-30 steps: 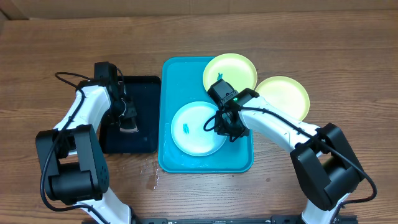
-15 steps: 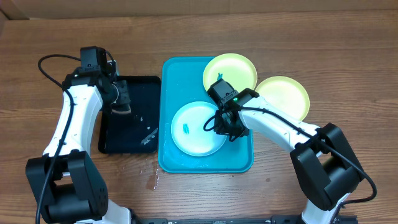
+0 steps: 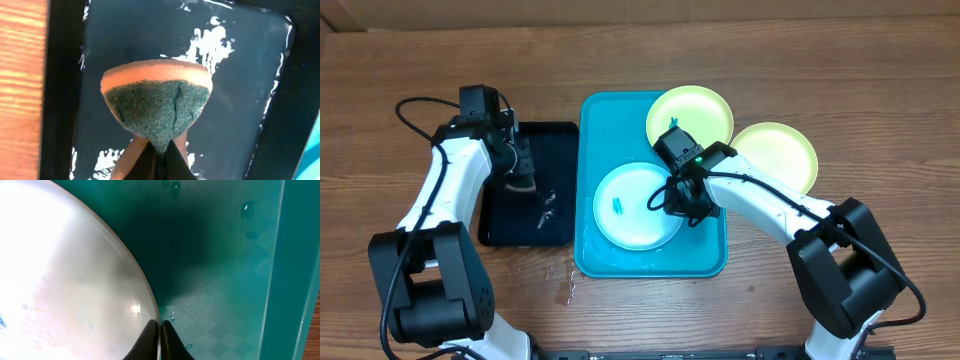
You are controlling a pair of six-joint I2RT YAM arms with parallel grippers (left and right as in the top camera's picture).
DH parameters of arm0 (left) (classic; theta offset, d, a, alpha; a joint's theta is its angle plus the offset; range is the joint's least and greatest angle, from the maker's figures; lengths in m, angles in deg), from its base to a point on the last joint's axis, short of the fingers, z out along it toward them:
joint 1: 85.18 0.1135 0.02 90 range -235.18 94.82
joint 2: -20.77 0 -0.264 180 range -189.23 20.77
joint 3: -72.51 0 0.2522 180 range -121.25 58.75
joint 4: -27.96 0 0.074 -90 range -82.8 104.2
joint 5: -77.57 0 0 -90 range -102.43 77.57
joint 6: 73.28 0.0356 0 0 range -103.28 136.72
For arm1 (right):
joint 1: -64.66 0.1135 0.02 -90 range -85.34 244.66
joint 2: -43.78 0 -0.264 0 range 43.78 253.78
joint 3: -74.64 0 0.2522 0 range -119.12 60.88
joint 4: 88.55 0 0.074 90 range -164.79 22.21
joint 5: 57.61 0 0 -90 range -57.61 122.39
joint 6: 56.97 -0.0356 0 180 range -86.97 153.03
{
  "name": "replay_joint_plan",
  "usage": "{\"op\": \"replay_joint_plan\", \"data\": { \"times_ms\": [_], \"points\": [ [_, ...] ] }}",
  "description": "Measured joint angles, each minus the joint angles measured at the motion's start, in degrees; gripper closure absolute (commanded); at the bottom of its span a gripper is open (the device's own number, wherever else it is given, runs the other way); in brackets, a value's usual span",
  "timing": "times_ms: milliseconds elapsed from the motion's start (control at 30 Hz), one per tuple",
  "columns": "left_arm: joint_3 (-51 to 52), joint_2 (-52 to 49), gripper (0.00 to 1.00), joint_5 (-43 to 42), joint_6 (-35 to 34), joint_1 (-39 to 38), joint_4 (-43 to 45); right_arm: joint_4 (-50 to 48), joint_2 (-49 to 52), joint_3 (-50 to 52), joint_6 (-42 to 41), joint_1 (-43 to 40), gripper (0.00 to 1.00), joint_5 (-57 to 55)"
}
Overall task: Clean dirty plates on tray and stack at the side
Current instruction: 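Lift the green sponge with the left gripper and carry it right over the light-blue plate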
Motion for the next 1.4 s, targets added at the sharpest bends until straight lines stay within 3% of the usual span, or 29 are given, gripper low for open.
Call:
{"op": "replay_joint_plan", "data": {
  "times_ms": [200,300,500,533,600,700,1400],
  "points": [
    [0.0,-0.1,0.96,-6.7,3.9,0.0,1.1,-1.2,0.0,0.0,0.0,0.0,0.96,0.1],
    [0.0,-0.1,0.96,-8.6,4.9,0.0,0.3,-1.4,0.0,0.0,-0.2,0.0,0.87,0.1],
    [0.0,-0.1,0.95,-9.4,5.9,-0.8,-0.5,-1.6,0.0,0.0,0.0,0.0,0.82,0.1],
    [0.0,-0.1,0.93,-9.4,5.9,-1.2,-0.5,-1.6,0.0,0.0,0.0,0.0,0.8,0.1],
    [0.0,-0.1,0.78,-9.4,6.1,-1.7,-0.4,-1.6,0.0,0.0,0.0,0.0,0.79,0.0],
    [0.0,-0.1,0.74,-9.4,6.3,-2.3,0.0,-1.6,0.0,0.0,0.0,0.0,0.78,0.1],
    [0.6,-4.7,0.77,-6.7,6.3,-5.3,1.8,-1.6,0.0,0.0,0.0,0.0,0.78,0.1]
  ]
}}
